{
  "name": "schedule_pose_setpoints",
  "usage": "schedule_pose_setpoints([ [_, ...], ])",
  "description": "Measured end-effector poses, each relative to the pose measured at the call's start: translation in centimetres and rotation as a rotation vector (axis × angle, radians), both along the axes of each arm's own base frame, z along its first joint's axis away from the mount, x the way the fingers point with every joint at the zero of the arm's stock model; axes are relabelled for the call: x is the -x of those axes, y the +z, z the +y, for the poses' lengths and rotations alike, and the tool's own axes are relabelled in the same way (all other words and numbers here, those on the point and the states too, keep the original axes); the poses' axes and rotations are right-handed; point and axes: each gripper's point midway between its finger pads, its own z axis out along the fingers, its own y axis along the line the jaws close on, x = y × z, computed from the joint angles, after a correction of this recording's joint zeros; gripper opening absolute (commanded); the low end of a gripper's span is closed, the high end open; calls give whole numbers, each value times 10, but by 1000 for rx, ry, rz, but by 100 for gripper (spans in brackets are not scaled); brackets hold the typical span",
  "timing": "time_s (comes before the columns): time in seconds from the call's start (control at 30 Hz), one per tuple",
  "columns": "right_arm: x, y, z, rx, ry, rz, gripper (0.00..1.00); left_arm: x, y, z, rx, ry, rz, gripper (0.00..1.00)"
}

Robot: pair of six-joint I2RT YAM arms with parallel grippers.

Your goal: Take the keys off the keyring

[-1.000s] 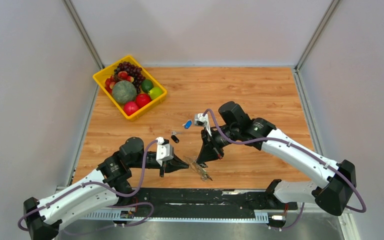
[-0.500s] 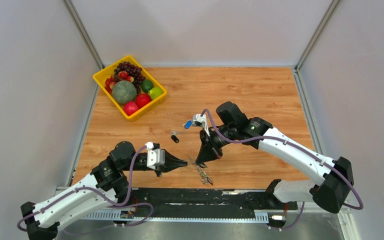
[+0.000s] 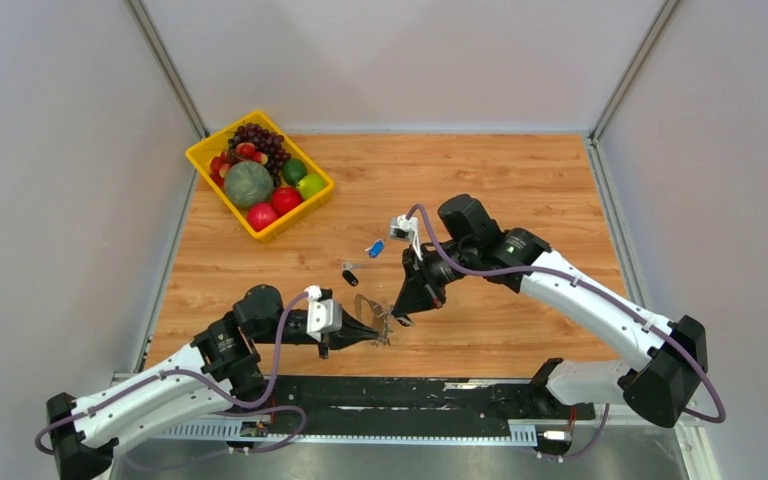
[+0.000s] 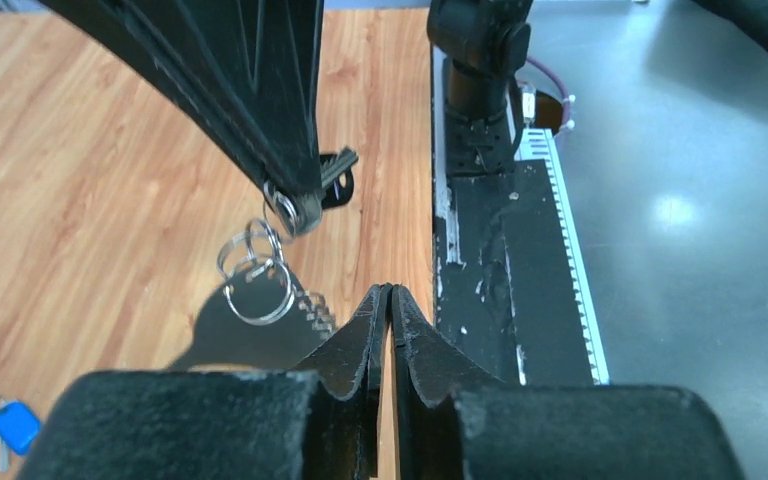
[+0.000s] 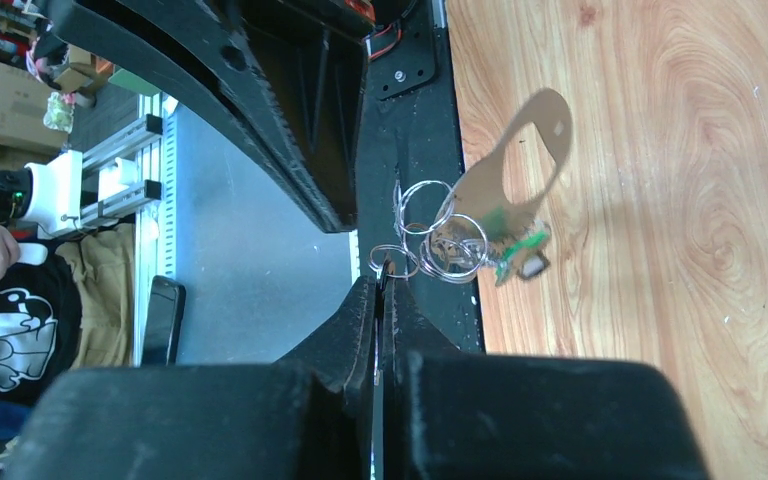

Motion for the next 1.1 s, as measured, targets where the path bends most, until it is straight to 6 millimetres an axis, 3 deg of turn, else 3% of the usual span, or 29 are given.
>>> schedule_pose_setpoints([
  [0.13,-1,1,-1,4,-16,18,0,-3,-14,0,-30,23,36,18],
  [0.27,0,2,-1,2,-15,32,0,-7,-18,-3,-43,54,64,36],
  [0.33,1,3,-1,-2,-11,39,0,-13,-21,-5,-47,86,83,38],
  [0.63,7,11,-2,-28,7,47,0,-27,-31,-15,-2,157,101,46],
  [0.87,10,15,-3,-42,17,48,0,-31,-9,-17,87,167,50,40],
  [1.1,13,16,-4,-48,28,55,0,-22,8,-20,172,107,6,39],
])
